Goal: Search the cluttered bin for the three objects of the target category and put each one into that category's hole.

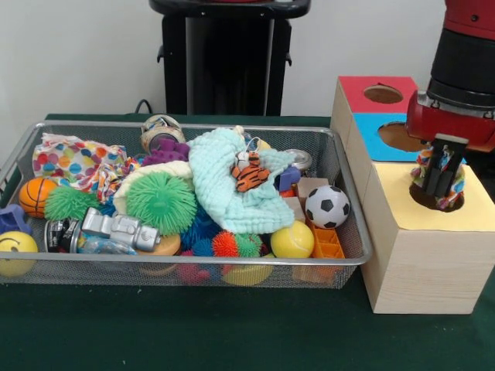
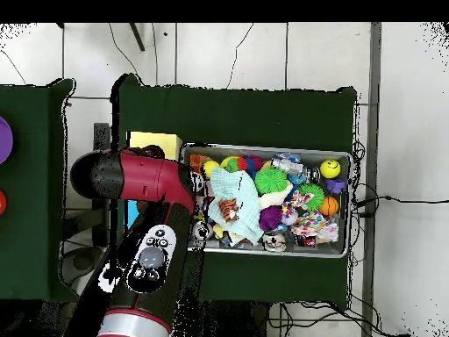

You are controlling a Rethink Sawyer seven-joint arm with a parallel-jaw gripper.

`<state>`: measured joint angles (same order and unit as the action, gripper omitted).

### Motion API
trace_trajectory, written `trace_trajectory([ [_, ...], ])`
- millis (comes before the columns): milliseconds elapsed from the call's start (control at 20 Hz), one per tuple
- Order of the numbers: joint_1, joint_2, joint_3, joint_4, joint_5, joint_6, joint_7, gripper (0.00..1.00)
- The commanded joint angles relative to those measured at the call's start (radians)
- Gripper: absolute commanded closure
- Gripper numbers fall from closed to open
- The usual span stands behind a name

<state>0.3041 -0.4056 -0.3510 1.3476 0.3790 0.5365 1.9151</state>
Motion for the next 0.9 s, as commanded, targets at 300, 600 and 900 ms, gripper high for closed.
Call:
trace_trajectory([
  [300,-0.026,0.037,0.063,0.04,0.007,0.019,0.202,1.0],
  [600,-0.038,0.032,0.076,0.043,0.01,0.007,0.193,0.0],
  [900,-0.024,0.035,0.054,0.025,0.002,0.014,0.201,0.0],
])
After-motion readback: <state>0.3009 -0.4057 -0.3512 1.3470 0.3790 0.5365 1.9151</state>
